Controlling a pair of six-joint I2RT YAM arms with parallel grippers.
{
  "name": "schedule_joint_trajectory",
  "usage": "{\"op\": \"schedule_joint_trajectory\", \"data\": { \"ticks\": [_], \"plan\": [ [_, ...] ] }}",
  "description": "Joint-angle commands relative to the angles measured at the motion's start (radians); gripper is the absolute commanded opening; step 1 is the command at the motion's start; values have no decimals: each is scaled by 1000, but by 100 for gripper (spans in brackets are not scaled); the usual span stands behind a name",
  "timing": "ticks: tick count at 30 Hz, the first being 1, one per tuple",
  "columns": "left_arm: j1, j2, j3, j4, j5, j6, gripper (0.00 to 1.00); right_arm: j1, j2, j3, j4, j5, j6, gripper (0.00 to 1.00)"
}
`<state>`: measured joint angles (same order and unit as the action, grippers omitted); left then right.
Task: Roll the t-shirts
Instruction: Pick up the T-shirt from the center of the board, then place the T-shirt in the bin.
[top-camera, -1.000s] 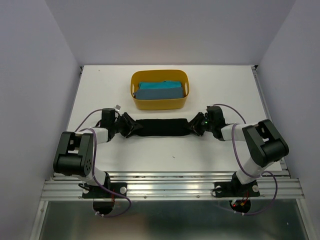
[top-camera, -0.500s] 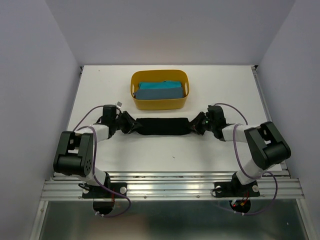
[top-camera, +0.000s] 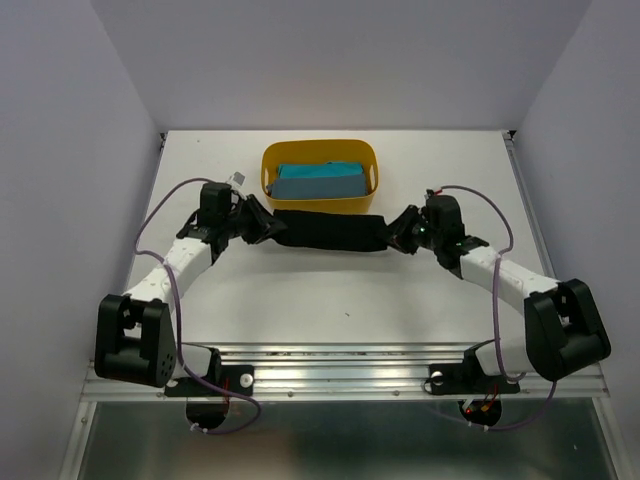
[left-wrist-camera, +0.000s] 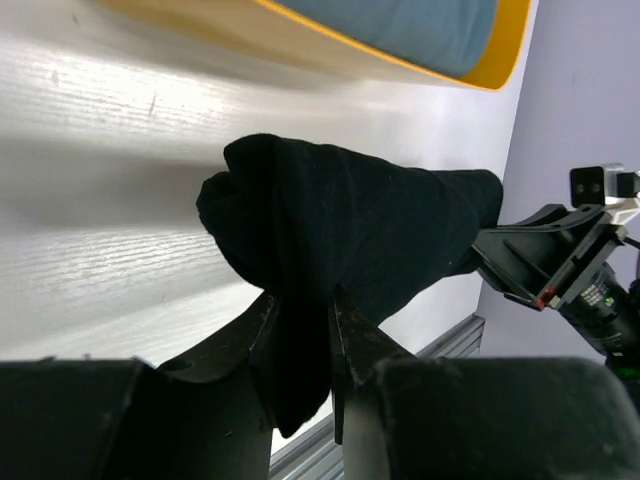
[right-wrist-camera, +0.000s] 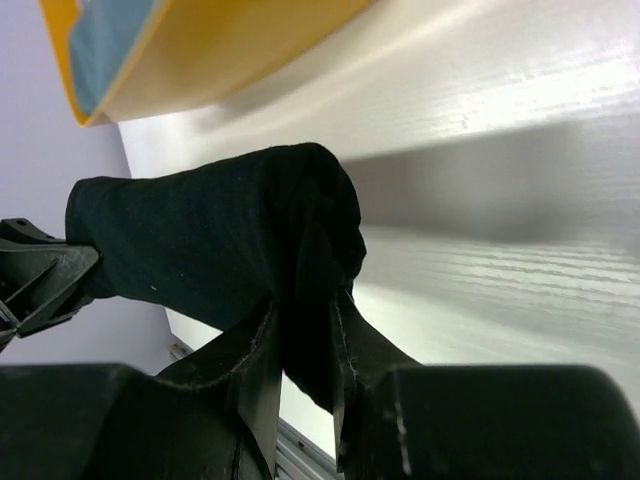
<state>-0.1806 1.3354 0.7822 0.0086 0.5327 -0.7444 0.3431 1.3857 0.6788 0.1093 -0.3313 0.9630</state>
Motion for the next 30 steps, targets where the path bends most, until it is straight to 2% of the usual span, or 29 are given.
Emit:
{"op": "schedule_joint_trajectory", "data": {
  "ticks": [1,3,7,12,16,19,23,30],
  "plan": [
    [-3,-76,145,-96,-43,69,0,5,-103,123,-112,81,-90,1],
    [-3,-78,196,-146,-78,88,0,5,-117,207,-204,110,-124,1],
    [-2,-24,372,-215,-141,146,0,5,-71,366,-263,155,-210,1],
    [3,123,570,-257,-218,197,0,5,67,553,-264,195,-277,1],
    [9,251,773,-278,-252,224,0,-4,261,767,-266,212,-326,1],
    [15,355,883,-292,-270,249,0,-13,352,867,-275,219,-345,1],
    [33,499,988,-312,-275,284,0,-32,507,1011,-286,210,-360,1],
    [44,642,1063,-283,-254,316,0,-41,676,1119,-304,202,-377,1]
  ]
}}
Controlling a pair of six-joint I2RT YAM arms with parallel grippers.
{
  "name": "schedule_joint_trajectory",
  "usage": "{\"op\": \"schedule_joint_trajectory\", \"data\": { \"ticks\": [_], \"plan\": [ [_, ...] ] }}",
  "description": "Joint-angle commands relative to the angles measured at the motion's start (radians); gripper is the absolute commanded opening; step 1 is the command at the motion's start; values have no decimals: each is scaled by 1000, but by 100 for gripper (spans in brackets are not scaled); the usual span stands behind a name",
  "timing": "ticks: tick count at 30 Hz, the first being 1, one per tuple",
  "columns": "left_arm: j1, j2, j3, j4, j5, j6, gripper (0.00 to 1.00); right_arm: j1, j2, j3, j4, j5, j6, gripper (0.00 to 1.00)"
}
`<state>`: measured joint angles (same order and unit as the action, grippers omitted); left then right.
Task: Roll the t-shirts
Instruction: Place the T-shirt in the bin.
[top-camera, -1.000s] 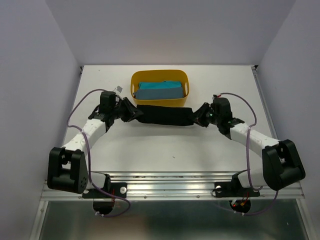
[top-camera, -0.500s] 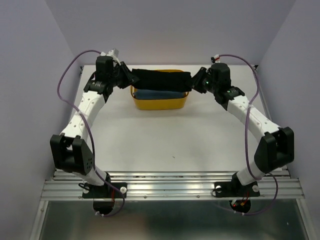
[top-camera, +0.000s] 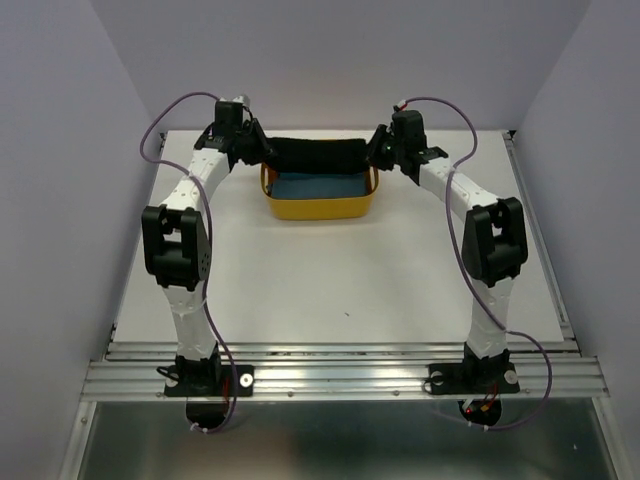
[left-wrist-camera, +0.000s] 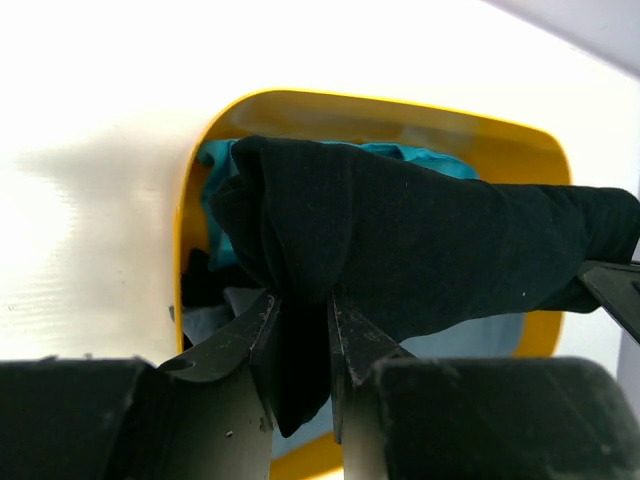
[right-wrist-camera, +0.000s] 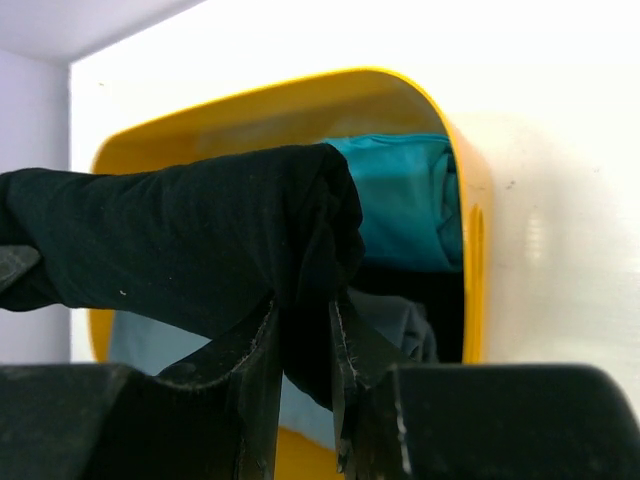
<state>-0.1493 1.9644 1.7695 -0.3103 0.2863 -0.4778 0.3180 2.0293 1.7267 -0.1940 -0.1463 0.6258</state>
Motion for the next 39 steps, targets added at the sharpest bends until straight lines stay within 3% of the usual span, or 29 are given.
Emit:
{"op": "schedule_joint_trajectory", "data": {
  "ticks": [1,21,39],
  "plan": [
    [13,24,79,34,-1,51,0,-16,45,77,-1,16,-40,1],
    [11,261,242,-38,8,74,0,-25,238,197,-27,13,-14,1],
    [11,111,231,-12,39,59,0,-25,103,212,-16,31,-37,1]
  ]
}}
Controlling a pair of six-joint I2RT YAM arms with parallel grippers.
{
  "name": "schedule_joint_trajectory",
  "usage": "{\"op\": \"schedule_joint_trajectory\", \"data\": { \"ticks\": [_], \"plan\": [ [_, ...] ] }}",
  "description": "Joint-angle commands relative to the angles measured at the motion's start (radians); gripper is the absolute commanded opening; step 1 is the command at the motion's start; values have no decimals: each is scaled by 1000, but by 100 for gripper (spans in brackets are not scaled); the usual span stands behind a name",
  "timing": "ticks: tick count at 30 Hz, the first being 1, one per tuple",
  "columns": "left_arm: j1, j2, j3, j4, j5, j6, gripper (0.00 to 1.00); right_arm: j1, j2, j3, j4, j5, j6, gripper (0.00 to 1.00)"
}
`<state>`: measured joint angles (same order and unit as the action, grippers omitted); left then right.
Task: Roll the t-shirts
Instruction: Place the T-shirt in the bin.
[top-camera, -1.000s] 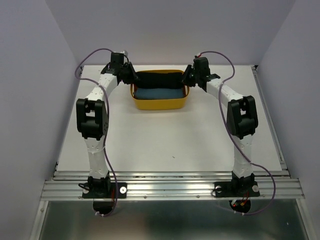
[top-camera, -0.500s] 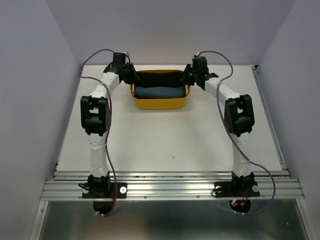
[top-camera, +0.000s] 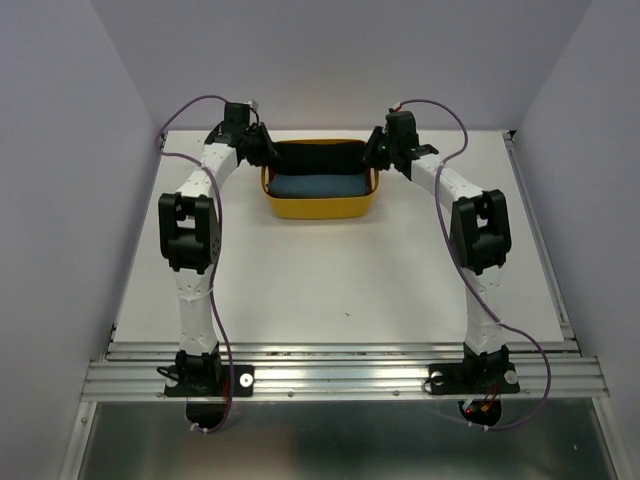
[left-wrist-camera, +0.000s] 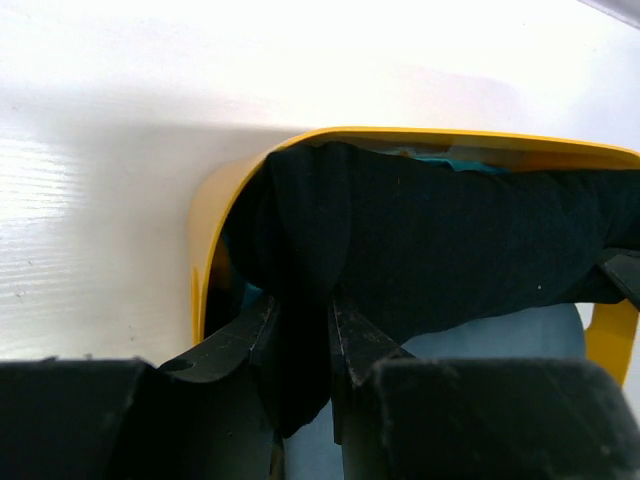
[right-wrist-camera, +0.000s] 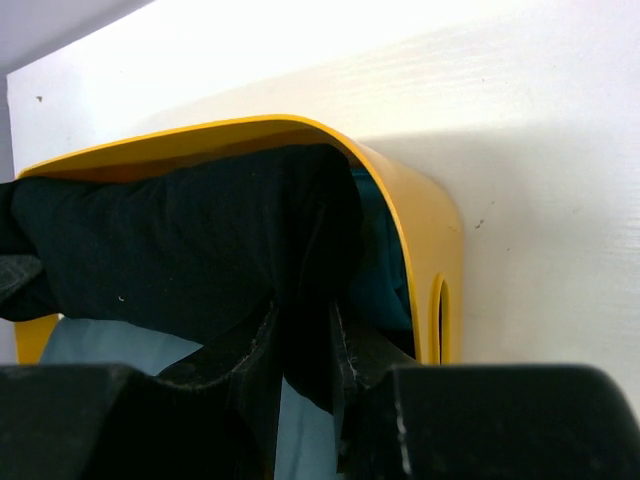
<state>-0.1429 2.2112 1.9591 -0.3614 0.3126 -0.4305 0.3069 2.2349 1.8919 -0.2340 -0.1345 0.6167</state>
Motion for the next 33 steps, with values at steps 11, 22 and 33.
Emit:
{"op": "schedule_joint_trajectory", "data": {
  "ticks": [11,22,33],
  "plan": [
    [5,-139,37,75,39,-14,0,-14,-92,45,45,15,-8,1],
    [5,-53,18,58,26,7,0,-14,-12,36,42,-8,-8,1],
    [0,1,24,24,-23,36,0,-14,32,78,12,-13,-17,5]
  ]
}}
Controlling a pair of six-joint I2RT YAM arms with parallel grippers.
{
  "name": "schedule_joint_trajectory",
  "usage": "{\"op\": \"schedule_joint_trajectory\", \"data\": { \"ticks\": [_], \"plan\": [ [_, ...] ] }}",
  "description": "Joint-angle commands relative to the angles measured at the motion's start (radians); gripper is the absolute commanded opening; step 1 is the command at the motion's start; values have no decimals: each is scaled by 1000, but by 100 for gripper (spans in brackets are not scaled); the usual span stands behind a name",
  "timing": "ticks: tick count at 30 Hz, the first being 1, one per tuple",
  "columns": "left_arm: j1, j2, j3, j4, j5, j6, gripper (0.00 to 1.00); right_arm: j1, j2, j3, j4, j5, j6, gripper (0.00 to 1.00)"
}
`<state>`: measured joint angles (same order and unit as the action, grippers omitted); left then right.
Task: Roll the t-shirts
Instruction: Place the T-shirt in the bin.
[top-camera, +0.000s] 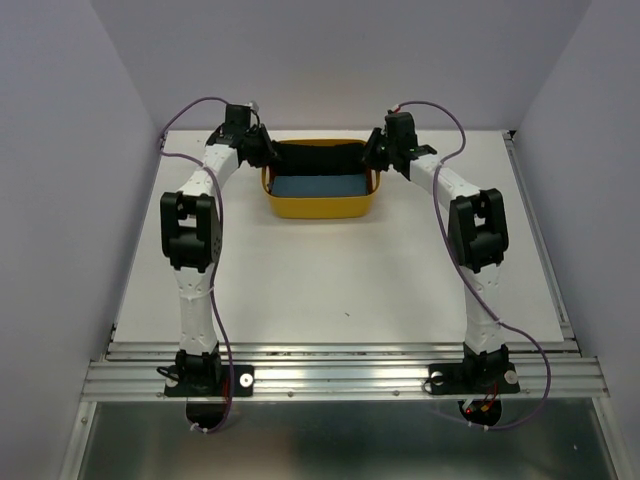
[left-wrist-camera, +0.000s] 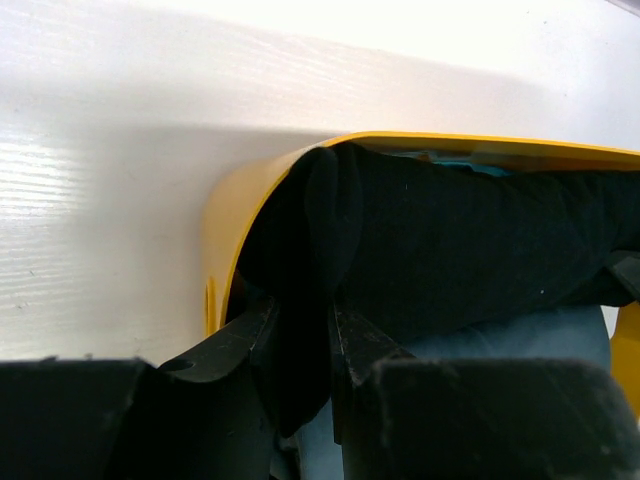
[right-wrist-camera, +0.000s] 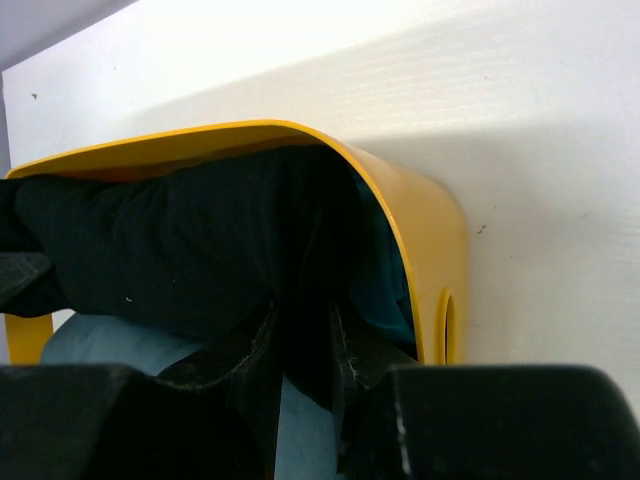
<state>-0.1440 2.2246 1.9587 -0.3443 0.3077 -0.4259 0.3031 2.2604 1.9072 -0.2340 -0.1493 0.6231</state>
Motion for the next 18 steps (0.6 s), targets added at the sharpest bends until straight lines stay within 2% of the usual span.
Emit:
{"op": "schedule_joint_trajectory", "data": {
  "ticks": [1,2,3,4,7,9,12,14,16,18],
  "plan": [
    [0,-13,26,-1,-24,32,6,-10,4,62,12,2,-23,7],
    [0,-16,32,-4,-24,35,23,-10,-1,61,13,2,-22,8],
    [-2,-17,32,-4,-27,44,32,-10,-10,61,12,2,-20,8],
    [-5,-25,31,-5,-33,47,47,-10,-16,58,13,4,-19,8],
    [-9,-34,35,-9,-32,61,56,-10,-33,58,12,10,-20,8],
    [-12,-36,40,-10,-25,59,56,-10,-39,53,13,14,-22,8],
    [-14,-36,45,-19,-15,61,59,-10,-45,39,13,14,-20,21],
    [-16,-45,42,-25,-12,62,64,-10,-56,23,12,17,-17,35],
    [-16,-59,42,-25,-13,62,69,-10,-67,16,12,22,-17,55],
    [-16,-69,51,-28,-15,64,75,-10,-90,3,12,40,-17,61]
  ]
}}
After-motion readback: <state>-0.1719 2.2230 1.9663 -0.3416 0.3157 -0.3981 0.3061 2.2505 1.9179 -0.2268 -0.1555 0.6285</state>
